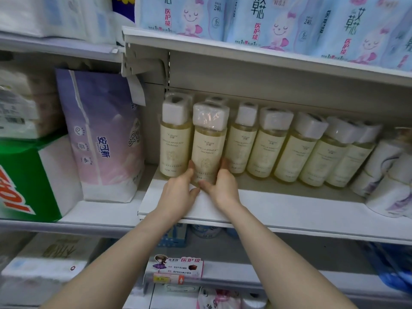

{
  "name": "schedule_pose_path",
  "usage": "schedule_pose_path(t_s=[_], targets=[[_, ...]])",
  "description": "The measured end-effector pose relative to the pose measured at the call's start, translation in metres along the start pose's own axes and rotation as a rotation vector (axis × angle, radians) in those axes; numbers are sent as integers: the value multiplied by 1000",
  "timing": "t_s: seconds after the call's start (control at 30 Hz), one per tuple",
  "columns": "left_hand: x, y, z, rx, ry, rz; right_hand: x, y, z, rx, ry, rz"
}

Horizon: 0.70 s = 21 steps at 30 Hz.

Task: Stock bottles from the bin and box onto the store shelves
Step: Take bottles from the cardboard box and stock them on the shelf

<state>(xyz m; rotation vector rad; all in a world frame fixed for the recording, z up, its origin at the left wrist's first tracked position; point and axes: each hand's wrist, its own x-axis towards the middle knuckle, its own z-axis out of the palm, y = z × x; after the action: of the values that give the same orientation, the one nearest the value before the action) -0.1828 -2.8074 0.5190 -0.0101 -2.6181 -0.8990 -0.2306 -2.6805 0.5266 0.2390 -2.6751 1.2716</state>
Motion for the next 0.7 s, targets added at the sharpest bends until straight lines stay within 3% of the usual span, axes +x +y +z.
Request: schedule_pose_path(t_s=[0.33,0.53,0.7], targets=[[1,3,-5,14,-71,-18,-4,3,-10,-22,-45,-4],[-24,19,5,-165,117,95,-37,20,-34,-65,32,-25],[-46,58,19,-280,118,171,-74,39,-70,-61,120,-47]])
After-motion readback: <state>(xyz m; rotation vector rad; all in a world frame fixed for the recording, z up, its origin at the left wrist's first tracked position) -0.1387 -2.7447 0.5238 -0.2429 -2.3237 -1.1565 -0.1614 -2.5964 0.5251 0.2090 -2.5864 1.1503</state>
